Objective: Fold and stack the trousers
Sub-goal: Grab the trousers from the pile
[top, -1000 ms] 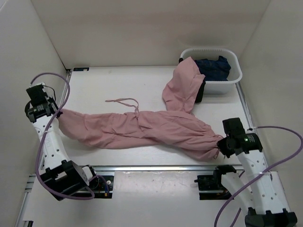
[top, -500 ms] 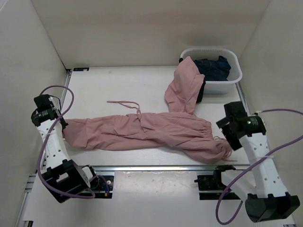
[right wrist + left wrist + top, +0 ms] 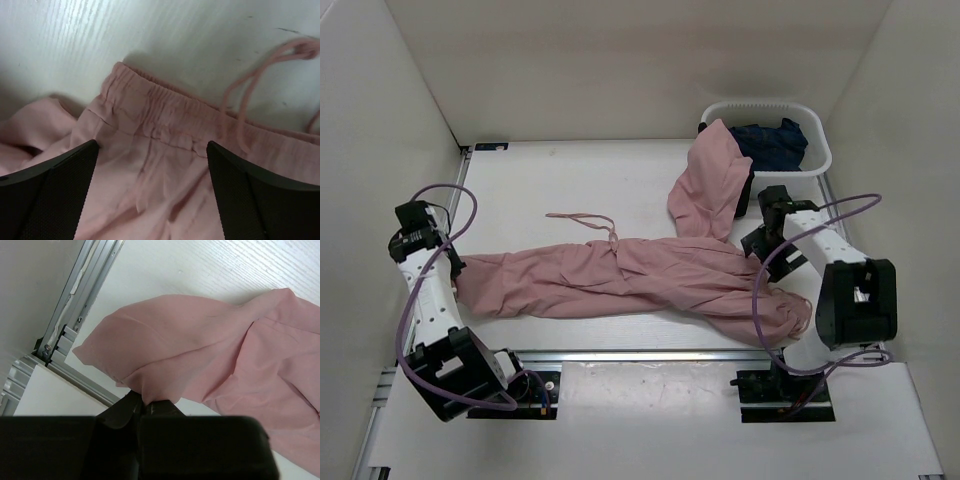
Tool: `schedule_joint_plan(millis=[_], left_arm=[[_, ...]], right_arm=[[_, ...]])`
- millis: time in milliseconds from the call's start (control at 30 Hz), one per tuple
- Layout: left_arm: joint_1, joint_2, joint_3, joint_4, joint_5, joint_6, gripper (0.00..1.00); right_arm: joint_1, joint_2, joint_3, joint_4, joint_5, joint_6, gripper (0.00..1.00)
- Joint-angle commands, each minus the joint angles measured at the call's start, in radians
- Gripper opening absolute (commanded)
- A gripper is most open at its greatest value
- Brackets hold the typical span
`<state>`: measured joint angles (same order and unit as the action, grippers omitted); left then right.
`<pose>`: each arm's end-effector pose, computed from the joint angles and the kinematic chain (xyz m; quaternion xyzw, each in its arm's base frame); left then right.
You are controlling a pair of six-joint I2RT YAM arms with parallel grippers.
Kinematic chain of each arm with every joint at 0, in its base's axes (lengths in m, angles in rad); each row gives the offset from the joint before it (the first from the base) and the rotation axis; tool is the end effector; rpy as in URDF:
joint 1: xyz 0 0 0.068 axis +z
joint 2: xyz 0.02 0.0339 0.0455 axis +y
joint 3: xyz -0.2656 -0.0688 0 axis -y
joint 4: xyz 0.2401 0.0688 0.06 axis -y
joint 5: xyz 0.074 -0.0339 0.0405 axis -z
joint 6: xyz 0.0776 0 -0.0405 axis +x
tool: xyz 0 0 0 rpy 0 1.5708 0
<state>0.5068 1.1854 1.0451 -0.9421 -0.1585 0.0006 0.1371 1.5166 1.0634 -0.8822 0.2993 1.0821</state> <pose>0.2012 0.1257 0.2524 -0.2607 0.9317 0.1349 0.2140 0.2828 0.0159 0.1835 0.4625 0.8664 -0.0549 0.1800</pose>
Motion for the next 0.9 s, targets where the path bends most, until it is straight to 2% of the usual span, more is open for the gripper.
schedule_joint_plan(millis=[0, 100, 200, 300, 333, 400, 500, 600, 633, 733, 767, 833, 867], left_arm=[[0.004, 0.002, 0.012, 0.005, -0.006, -0.001, 0.14], [0.004, 0.011, 0.021, 0.005, -0.006, -0.001, 0.14], [0.004, 0.011, 0.021, 0.015, -0.015, -0.001, 0.14], [0.004, 0.011, 0.012, 0.025, -0.024, -0.001, 0.14], [0.004, 0.011, 0.012, 0.025, -0.024, -0.001, 0.14], [0.004, 0.011, 0.012, 0.035, -0.010, -0.001, 0.14], [0.004, 0.058, 0.035, 0.048, 0.037, -0.001, 0.14], [0.004, 0.133, 0.149, 0.072, 0.082, -0.001, 0.14], [-0.007, 0.204, 0.262, 0.072, 0.103, -0.001, 0.14], [-0.027, 0.333, 0.456, 0.072, 0.103, -0.001, 0.14], [-0.036, 0.356, 0.580, 0.062, 0.103, -0.001, 0.14], [-0.036, 0.393, 0.674, 0.052, 0.094, -0.001, 0.14], [-0.036, 0.393, 0.723, 0.052, 0.077, -0.001, 0.14]], right_arm=[[-0.017, 0.042, 0.021, 0.115, -0.031, 0.033, 0.91], [-0.037, 0.131, 0.035, 0.115, -0.064, 0.023, 0.86], [-0.037, 0.172, -0.003, 0.153, -0.095, 0.022, 0.75], [-0.037, 0.182, -0.023, 0.164, -0.080, 0.032, 0.39], [-0.037, 0.182, -0.014, 0.164, -0.068, 0.032, 0.17], [-0.037, 0.182, 0.012, 0.154, -0.045, -0.011, 0.03], [-0.047, 0.217, 0.121, 0.131, -0.005, -0.092, 0.00], [-0.056, 0.263, 0.355, 0.100, -0.015, -0.190, 0.00], [-0.056, 0.305, 0.548, 0.082, -0.015, -0.217, 0.00], [-0.056, 0.402, 0.910, -0.035, -0.040, -0.298, 0.00], [-0.065, 0.419, 1.142, -0.100, -0.040, -0.312, 0.00], [-0.076, 0.403, 1.279, -0.141, -0.040, -0.323, 0.00], [-0.091, 0.366, 1.246, -0.141, -0.049, -0.312, 0.00]])
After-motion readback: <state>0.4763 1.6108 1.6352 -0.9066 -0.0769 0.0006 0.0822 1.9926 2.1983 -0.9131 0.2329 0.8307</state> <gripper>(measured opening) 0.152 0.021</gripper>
